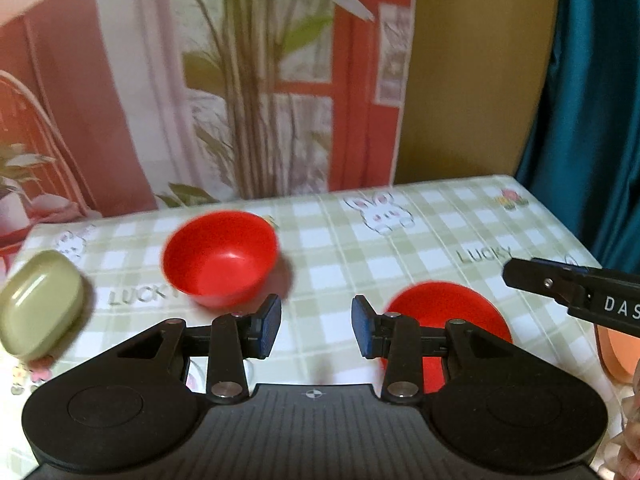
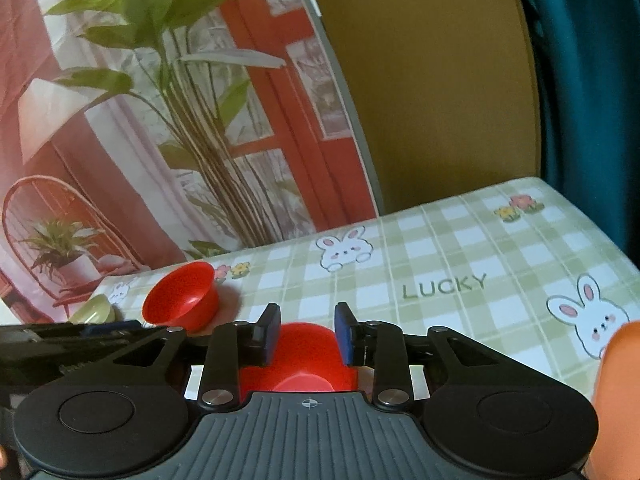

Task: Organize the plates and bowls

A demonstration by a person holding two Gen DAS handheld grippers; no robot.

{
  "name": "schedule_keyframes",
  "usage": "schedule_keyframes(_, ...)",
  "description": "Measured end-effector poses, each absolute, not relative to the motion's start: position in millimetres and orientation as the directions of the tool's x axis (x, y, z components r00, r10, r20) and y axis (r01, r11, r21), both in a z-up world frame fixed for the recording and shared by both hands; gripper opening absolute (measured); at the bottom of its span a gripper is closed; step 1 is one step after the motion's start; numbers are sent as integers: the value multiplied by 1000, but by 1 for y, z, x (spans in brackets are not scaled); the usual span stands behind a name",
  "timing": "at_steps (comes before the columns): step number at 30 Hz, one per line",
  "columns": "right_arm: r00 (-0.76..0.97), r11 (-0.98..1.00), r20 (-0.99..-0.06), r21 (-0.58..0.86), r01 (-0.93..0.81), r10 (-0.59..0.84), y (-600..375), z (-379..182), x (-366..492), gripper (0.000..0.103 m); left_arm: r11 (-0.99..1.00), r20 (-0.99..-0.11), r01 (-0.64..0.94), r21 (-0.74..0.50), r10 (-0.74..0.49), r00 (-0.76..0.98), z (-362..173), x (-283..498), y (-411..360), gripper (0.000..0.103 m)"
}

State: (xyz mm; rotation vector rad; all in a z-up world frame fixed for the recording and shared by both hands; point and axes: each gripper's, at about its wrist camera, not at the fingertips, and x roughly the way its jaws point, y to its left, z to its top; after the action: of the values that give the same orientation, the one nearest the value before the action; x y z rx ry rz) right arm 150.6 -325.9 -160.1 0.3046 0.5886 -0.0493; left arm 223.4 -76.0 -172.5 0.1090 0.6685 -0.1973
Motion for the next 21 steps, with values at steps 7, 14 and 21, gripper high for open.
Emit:
schedule_keyframes(7, 833, 962, -550, 249, 107, 50, -314, -154, 156, 29, 987, -600, 155, 34, -104, 793, -164, 225, -43, 41)
schedule_keyframes(14, 829, 967, -555, 243, 81, 70, -301, -151, 165, 29, 994, -586, 105, 32, -66, 808, -159, 227, -15, 41)
schedule_keyframes(21, 818, 970, -567, 236, 52, 94, -286, -151, 181, 29, 998, -575, 66, 11, -48, 817, -157, 229, 8, 41)
